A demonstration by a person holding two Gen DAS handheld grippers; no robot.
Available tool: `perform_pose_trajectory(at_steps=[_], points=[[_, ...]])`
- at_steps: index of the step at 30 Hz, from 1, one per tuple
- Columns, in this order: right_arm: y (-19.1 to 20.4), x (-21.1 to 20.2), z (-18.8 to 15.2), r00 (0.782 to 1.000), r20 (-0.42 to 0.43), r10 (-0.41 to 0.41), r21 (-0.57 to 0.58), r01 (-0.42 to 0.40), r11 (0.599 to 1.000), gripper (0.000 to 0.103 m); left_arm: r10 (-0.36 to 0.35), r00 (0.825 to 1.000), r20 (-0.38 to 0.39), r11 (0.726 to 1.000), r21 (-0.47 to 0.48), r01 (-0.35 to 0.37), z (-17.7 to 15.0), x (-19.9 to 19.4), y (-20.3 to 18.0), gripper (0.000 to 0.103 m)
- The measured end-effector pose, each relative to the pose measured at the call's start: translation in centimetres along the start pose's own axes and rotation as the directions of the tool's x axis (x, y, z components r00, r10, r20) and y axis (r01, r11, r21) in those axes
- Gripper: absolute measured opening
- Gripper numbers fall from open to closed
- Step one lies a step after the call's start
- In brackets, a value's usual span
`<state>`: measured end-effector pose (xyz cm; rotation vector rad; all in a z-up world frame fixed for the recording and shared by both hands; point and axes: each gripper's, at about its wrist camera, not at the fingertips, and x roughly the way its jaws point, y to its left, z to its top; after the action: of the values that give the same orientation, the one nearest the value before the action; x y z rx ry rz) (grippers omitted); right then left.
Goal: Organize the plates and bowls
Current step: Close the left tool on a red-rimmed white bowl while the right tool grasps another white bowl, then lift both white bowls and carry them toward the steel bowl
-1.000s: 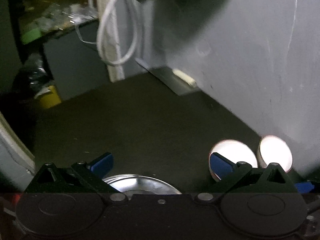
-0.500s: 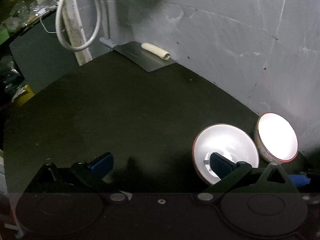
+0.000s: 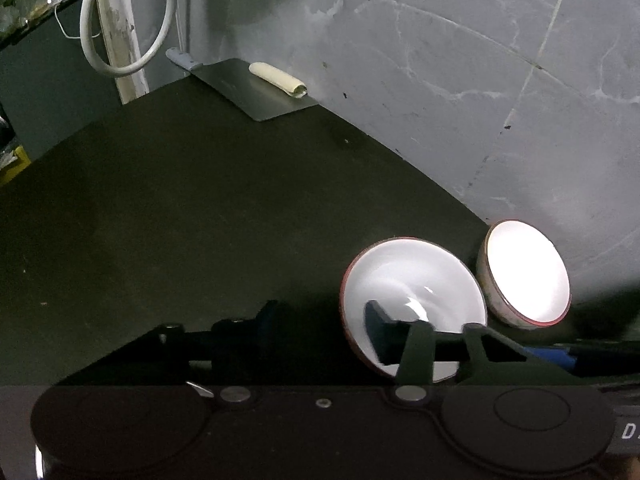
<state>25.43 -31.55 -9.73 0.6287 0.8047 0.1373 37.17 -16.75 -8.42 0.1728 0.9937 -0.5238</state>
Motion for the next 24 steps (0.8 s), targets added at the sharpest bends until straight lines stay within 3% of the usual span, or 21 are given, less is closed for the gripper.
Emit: perform_pose_trajectory(at_steps=[7,16,24], points=[[0.1,0.4,0.3,1.0,0.007,-0.005,-0.008,0.005,1.0,0.03,-0.051,0.999,-0.017,0.998,-0.024,0.05,0.1,0.0,-0.1,0.009],[0.5,0.1,0.4,1.0,0.012,0.009,-0.031,-0.009,0.999,0.026,-0.029,0.999,0.013,1.0,-0.012,0.029,-0.2,-1.3,-0.6,0.009],[2.6,-2.4,0.2,0.996,0.066,0.062,-0.122,-0.053,0.991,0.026,-0.008,0.992,0.124,0.999,-0.03,0.012,-1.0,-5.6,-0.7,0.009]])
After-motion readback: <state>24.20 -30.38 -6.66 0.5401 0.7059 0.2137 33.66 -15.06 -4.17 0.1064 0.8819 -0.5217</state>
